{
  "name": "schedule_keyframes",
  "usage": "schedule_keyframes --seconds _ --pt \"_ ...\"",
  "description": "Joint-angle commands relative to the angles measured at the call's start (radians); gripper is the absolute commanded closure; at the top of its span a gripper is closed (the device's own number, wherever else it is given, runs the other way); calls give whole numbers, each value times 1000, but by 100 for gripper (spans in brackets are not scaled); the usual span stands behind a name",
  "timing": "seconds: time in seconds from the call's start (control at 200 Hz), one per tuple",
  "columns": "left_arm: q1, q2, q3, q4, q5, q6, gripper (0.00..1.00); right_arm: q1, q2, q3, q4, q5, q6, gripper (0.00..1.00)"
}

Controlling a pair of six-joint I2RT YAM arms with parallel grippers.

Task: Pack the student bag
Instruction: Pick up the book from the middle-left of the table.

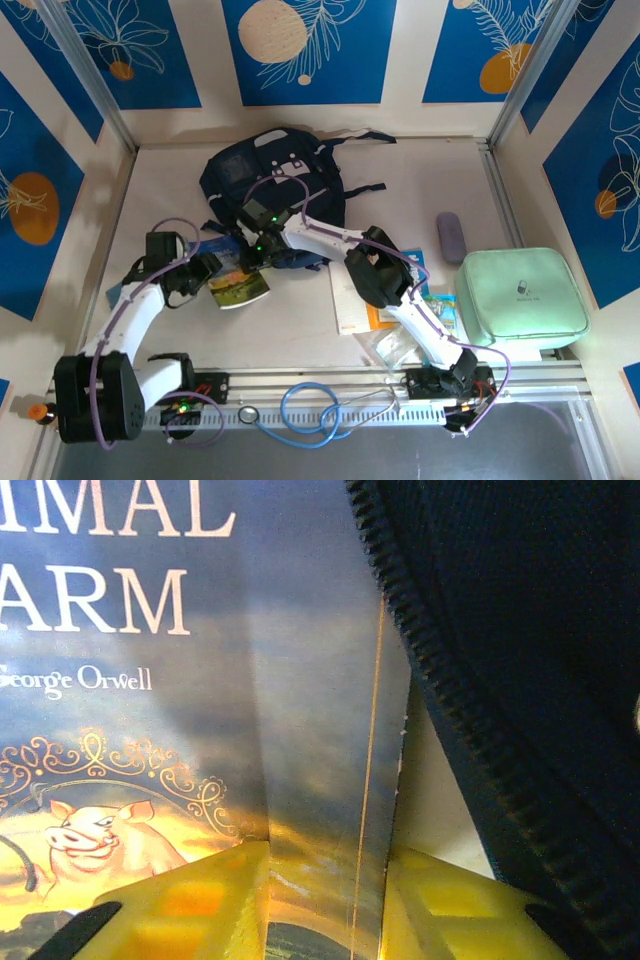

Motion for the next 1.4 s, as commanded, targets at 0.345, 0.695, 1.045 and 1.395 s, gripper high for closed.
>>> schedule_keyframes --seconds 0.345,0.695,1.045,1.395 --pt "-5 117 69 13 89 67 74 -8 35 -55 2 -15 14 71" --pt "-5 -31 170 -207 -252 92 100 -66 -338 -219 135 -213 88 60" --pt "-24 -39 401 -193 -104 76 100 -197 -701 -669 555 -214 269 30" --pt "-153 69 521 282 -64 -236 100 -354 -885 -974 894 -268 573 15"
